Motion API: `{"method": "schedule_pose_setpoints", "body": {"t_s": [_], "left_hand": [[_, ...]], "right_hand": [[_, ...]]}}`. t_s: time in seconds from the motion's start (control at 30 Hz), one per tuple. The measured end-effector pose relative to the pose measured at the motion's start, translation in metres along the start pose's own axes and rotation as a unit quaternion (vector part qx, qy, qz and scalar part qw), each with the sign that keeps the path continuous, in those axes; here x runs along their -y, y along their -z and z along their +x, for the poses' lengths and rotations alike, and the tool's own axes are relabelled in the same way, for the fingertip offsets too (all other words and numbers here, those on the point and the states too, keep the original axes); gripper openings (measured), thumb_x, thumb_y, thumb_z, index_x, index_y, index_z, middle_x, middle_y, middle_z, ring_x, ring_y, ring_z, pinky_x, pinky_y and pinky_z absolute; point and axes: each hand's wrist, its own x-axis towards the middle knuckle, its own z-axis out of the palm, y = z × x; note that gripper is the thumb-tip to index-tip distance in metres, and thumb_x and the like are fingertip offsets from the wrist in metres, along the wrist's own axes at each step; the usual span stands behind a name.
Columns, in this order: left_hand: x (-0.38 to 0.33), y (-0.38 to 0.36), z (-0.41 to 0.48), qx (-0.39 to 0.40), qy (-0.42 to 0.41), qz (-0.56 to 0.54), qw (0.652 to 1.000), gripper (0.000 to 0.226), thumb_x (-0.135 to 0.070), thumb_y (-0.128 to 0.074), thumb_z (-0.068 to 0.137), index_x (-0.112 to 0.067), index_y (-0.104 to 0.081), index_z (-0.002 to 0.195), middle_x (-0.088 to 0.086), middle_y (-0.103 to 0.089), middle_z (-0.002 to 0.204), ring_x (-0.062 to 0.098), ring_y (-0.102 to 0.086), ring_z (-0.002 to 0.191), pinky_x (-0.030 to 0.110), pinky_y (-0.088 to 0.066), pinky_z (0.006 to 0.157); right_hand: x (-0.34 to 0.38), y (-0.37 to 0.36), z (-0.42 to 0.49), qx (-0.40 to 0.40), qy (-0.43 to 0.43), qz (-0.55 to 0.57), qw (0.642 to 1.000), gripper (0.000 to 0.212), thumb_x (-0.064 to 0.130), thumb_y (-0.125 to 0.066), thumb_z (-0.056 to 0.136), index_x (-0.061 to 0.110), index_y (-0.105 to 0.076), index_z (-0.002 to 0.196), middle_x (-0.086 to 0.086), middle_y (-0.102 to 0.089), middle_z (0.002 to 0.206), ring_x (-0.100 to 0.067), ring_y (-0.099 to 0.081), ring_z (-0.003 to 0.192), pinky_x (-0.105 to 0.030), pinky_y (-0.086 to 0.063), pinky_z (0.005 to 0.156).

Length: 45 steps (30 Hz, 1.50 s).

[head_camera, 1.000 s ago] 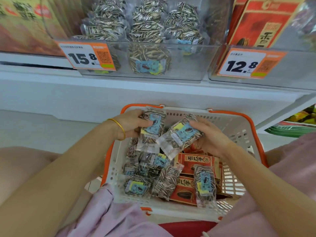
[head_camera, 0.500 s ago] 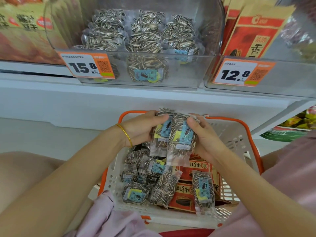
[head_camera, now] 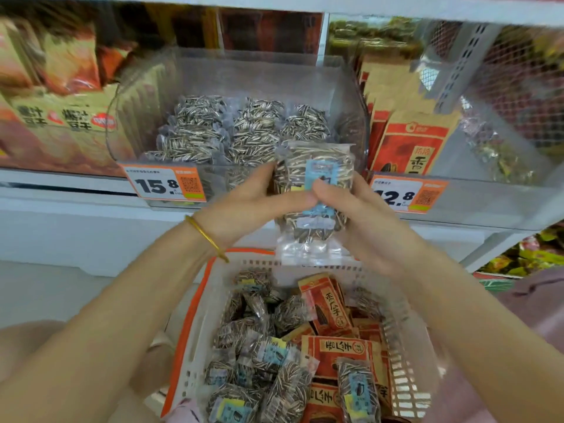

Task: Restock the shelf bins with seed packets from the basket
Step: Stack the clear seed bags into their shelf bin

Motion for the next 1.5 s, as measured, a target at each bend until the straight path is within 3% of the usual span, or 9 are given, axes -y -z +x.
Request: {"method": "schedule_pose_setpoints", "body": {"t_s": [0.13, 0.27, 0.47, 0.57, 0.67, 0.83, 1.13, 1.3, 1.5], "left_hand": [[-0.04, 0.028, 0.018, 0.026, -0.043, 0.096, 0.994, 0.048, -0.044, -0.068, 0.077, -0.025, -0.052, 0.118, -0.018, -0.065, 0.106, -0.004, -0.061, 0.096, 0.011, -0.047, 0.079], [-0.036, 0.063, 0.049, -0.025, -0.053, 0.192, 0.98, 0.031, -0.042, -0.057, 0.084, -0.027, -0.058, 0.112, -0.007, -0.063, 0.112, 0.008, -0.056, 0.104, 0.021, -0.042, 0.086], [-0.006, 0.077, 0.092, 0.071, -0.011, 0.498, 0.864, 0.056, -0.034, -0.062, 0.088, -0.012, -0.046, 0.137, 0.007, -0.042, 0.144, 0.023, -0.038, 0.132, 0.028, -0.028, 0.11], [-0.008, 0.08, 0.101, 0.098, 0.025, 0.522, 0.847, 0.062, -0.038, -0.063, 0.086, -0.014, -0.042, 0.139, 0.005, -0.038, 0.147, 0.021, -0.035, 0.134, 0.029, -0.027, 0.111], [-0.009, 0.083, 0.104, 0.124, 0.052, 0.529, 0.838, 0.062, -0.039, -0.062, 0.086, -0.016, -0.042, 0.14, 0.003, -0.037, 0.148, 0.019, -0.035, 0.134, 0.028, -0.027, 0.111], [-0.011, 0.084, 0.103, 0.128, 0.056, 0.532, 0.835, 0.062, -0.041, -0.059, 0.087, -0.018, -0.038, 0.141, 0.001, -0.035, 0.149, 0.018, -0.033, 0.135, 0.027, -0.025, 0.111], [-0.008, 0.09, 0.102, 0.152, 0.084, 0.517, 0.838, 0.069, -0.044, -0.064, 0.083, -0.023, -0.035, 0.142, -0.002, -0.03, 0.151, 0.018, -0.03, 0.137, 0.041, -0.026, 0.114], [-0.013, 0.088, 0.1, 0.151, 0.1, 0.518, 0.836, 0.073, -0.039, -0.062, 0.086, -0.023, -0.025, 0.147, -0.003, -0.019, 0.155, 0.015, -0.021, 0.141, 0.032, -0.019, 0.116], [-0.016, 0.086, 0.097, 0.148, 0.117, 0.511, 0.839, 0.075, -0.039, -0.062, 0.086, -0.025, -0.021, 0.148, -0.005, -0.014, 0.157, 0.014, -0.017, 0.143, 0.029, -0.015, 0.115]], "right_hand": [[0.056, -0.001, 0.031, -0.004, 0.035, -0.091, 0.995, 0.078, 0.026, -0.08, 0.068, 0.014, -0.04, 0.134, -0.007, -0.064, 0.119, -0.022, -0.067, 0.101, -0.041, -0.056, 0.083], [0.095, -0.005, 0.071, -0.07, 0.055, -0.255, 0.963, 0.065, 0.03, -0.079, 0.071, 0.022, -0.042, 0.124, 0.001, -0.058, 0.114, -0.02, -0.066, 0.097, -0.04, -0.056, 0.081], [0.126, -0.021, 0.114, 0.045, -0.055, -0.693, 0.718, 0.076, 0.041, -0.072, 0.076, 0.015, -0.038, 0.14, -0.007, -0.039, 0.143, -0.025, -0.046, 0.118, -0.035, -0.042, 0.092], [0.121, -0.029, 0.138, 0.111, -0.179, -0.767, 0.606, 0.087, 0.05, -0.069, 0.076, 0.015, -0.031, 0.145, -0.007, -0.031, 0.15, -0.028, -0.038, 0.131, -0.044, -0.038, 0.105], [0.117, -0.03, 0.153, 0.134, -0.205, -0.8, 0.547, 0.091, 0.058, -0.072, 0.068, 0.015, -0.038, 0.141, -0.006, -0.039, 0.146, -0.029, -0.043, 0.128, -0.047, -0.04, 0.104], [0.113, -0.036, 0.157, 0.146, -0.184, -0.819, 0.524, 0.092, 0.058, -0.074, 0.066, 0.015, -0.04, 0.14, -0.006, -0.042, 0.143, -0.03, -0.047, 0.124, -0.045, -0.041, 0.103], [0.099, -0.016, 0.142, 0.165, -0.094, -0.809, 0.556, 0.091, 0.037, -0.076, 0.075, 0.021, -0.023, 0.147, -0.005, -0.026, 0.153, -0.027, -0.031, 0.137, -0.043, -0.033, 0.108], [0.085, -0.006, 0.139, 0.184, -0.078, -0.805, 0.559, 0.094, 0.033, -0.074, 0.078, 0.017, -0.014, 0.148, -0.009, -0.028, 0.151, -0.028, -0.036, 0.133, -0.044, -0.035, 0.107], [0.077, -0.002, 0.132, 0.19, -0.06, -0.837, 0.509, 0.107, 0.054, -0.07, 0.074, 0.021, -0.003, 0.15, -0.01, -0.023, 0.15, -0.031, -0.037, 0.131, -0.044, -0.037, 0.105]]}}
